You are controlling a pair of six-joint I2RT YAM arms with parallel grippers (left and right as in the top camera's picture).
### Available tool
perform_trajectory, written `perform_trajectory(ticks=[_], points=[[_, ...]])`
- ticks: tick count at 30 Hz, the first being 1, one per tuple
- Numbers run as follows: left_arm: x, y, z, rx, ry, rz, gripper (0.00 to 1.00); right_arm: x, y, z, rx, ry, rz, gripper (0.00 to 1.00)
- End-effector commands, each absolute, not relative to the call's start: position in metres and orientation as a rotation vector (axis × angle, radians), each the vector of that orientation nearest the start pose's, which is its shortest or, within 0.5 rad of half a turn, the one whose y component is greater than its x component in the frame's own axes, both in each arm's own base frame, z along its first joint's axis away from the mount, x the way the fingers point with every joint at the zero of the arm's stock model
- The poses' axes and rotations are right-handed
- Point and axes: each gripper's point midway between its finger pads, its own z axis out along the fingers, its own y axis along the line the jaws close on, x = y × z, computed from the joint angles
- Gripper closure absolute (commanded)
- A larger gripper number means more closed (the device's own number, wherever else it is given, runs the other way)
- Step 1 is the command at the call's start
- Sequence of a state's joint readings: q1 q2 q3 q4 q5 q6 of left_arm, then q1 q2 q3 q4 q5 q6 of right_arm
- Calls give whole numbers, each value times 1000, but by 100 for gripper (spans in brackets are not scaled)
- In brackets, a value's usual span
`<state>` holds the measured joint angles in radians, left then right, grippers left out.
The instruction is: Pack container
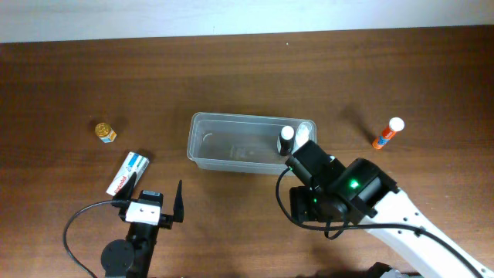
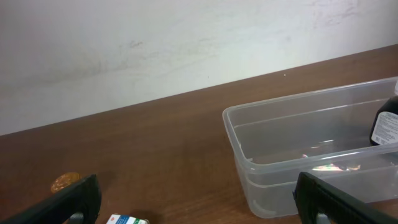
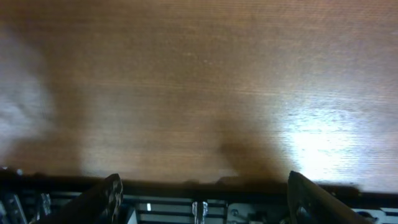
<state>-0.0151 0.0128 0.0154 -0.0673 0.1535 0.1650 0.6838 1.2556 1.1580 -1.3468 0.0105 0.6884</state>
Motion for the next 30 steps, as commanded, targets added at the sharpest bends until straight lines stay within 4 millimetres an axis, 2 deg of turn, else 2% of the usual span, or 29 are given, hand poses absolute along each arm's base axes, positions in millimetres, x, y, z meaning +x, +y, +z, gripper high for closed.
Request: perform_trajectory(ticks=[1,4,8,11,19,22,27,30], points=[[244,-29,160,266,1613,0,1,162,137,139,35,3071,105,23],[244,-29,160,266,1613,0,1,163,138,129,44,3071,112,23],[244,-29,160,267,1613,0,0,182,143,112,47,2987,121,24],[244,-29,160,266,1613,0,1,196,149,96,54,2927,146,39],[244,-29,160,266,1613,0,1,234,163,79,75,2809,144,54],[244,-29,160,266,1613,0,1,242,160,68,82,2802,68,65],[244,-29,160,266,1613,0,1,246,148,49,103,2831,-43,67],[244,-29,160,266,1613,0,1,251,140,46,150,2836,-58,70]])
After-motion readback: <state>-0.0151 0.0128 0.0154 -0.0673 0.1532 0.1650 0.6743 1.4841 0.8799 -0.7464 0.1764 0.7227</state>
